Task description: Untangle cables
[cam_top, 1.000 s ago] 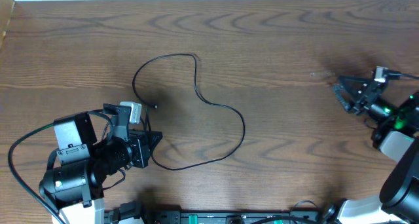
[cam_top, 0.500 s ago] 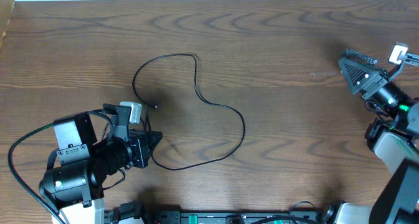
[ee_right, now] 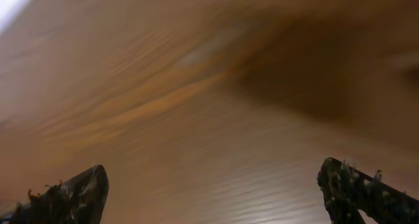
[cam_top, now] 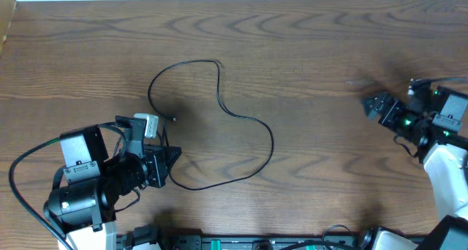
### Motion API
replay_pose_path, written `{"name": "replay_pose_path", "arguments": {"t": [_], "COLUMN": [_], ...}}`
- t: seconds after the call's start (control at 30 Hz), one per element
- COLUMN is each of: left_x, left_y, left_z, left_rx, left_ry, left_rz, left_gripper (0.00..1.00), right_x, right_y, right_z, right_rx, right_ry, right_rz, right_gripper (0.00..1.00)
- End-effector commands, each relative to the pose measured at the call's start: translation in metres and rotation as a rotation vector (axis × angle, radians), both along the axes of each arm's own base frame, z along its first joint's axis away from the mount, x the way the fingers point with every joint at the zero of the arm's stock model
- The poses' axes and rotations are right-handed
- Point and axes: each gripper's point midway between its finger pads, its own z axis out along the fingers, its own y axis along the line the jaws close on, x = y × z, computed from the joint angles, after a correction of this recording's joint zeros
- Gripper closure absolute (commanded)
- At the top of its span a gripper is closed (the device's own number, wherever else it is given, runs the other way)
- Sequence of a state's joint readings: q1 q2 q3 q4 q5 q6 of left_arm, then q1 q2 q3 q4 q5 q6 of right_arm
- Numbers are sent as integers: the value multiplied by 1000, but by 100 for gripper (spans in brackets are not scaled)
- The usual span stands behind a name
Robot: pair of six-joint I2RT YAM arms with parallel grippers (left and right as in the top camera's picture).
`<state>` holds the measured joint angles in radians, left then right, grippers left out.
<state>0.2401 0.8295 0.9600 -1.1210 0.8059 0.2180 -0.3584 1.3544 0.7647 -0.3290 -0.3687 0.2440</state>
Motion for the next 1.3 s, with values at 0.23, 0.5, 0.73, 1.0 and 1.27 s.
{"name": "replay_pose_path", "arguments": {"t": [0.23, 0.5, 0.73, 1.0, 1.27], "left_x": [-4, -4, -4, -4, -5], "left_y": [-2, -2, -2, -2, -2], "left_z": [0, 0, 0, 0, 0], "left_rx": [-2, -2, -2, -2, -3], "left_ry": [10, 9, 9, 9, 12], "left_rz": [-13, -13, -13, -13, -13], "left_gripper": [92, 92, 93, 92, 92], "right_x": [-75, -117, -98, -88, -77], "right_y": [-139, -113, -119, -133, -127], "right_z": [12, -31, -38, -43, -95], "right_rx": [-427, -3, 93, 88, 179], "right_ry": [168, 169, 13, -24, 101], "right_rz": [-950, -1466, -1502, -1500, -1483], "right_gripper": [1, 1, 1, 1, 1]}}
